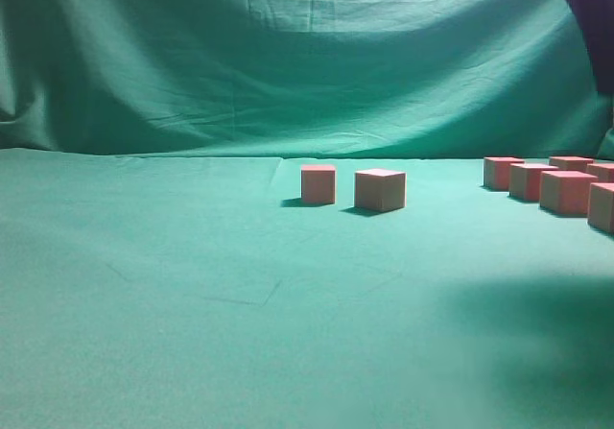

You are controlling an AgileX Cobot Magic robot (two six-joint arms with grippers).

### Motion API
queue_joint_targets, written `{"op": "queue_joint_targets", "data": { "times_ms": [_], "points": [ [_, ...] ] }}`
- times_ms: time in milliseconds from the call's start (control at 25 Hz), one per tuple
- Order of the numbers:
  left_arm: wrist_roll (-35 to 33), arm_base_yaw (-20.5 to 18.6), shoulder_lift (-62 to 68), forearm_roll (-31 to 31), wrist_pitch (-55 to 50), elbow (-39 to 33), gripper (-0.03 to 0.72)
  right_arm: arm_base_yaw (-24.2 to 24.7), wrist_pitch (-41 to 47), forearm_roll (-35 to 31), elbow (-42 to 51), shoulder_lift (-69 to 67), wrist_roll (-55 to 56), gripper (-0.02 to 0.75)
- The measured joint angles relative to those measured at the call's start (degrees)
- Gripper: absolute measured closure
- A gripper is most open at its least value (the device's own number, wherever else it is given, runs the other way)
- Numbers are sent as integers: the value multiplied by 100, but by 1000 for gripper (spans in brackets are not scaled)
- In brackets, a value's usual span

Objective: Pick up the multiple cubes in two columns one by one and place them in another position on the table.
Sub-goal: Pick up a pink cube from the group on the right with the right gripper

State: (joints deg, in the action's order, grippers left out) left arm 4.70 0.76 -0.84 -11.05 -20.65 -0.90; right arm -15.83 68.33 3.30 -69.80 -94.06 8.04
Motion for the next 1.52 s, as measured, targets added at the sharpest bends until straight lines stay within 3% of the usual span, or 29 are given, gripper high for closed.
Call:
{"op": "queue_joint_targets", "data": {
  "times_ms": [480,1200,1440,1520],
  "points": [
    [0,0,0,0,0,0,688,22,-2158,-90,1032,-20,596,175],
    [0,0,0,0,0,0,688,22,-2796,301,1055,-884,913,175],
    [0,0,0,0,0,0,688,22,-2855,314,1055,-975,915,452],
    [0,0,0,0,0,0,688,22,-2855,368,1044,-985,925,474]
  ]
}}
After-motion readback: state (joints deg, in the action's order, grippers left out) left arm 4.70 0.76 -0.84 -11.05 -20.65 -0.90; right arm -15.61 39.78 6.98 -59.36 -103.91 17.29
